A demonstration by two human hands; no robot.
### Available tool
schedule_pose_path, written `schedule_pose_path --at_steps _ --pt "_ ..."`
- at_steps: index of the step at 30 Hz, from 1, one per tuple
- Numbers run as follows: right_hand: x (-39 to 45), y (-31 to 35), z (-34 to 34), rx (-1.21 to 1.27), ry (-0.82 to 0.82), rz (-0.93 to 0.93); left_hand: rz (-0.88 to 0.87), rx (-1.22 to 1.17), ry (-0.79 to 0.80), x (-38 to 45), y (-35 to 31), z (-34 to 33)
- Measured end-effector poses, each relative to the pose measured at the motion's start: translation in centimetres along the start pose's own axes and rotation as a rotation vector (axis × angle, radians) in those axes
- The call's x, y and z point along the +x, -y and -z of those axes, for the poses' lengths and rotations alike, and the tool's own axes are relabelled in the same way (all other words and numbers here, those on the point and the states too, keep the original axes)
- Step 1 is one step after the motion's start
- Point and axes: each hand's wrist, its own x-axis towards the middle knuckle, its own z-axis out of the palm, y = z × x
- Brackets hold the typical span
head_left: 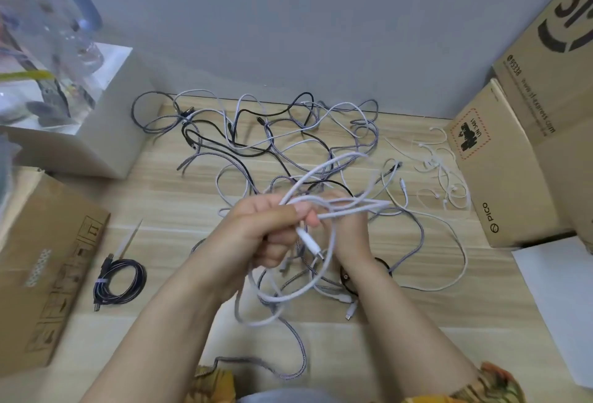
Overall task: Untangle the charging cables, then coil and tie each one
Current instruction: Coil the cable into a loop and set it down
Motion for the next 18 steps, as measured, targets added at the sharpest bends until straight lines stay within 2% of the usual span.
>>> schedule_pose_path --at_steps 4,6,9,11,14,18 --pt "0.1 2.1 1.6 0.186 -0.140 0.110 0.228 0.033 -0.089 1.4 2.9 1.0" --pt "0.0 3.1 2.3 0.225 -0.202 0.168 0.275 0.030 -0.106 2.0 4.3 1.0" --pt "-0.5 5.2 2.7 0.340 -0.200 0.299 0.277 -0.077 -0.168 3.1 5.4 0.6" --pt "-1.3 6.0 2.4 0.292 -0.187 0.375 0.259 -0.242 -0.214 3.9 5.2 0.3" --pt "-2.3 6.4 1.9 0.091 -0.148 0.526 0.259 -0.491 -0.250 5.4 4.4 0.2" --pt "-2.8 6.5 0.8 -0.061 -0.109 0.620 0.302 -0.583 -0.235 6.9 4.5 0.7"
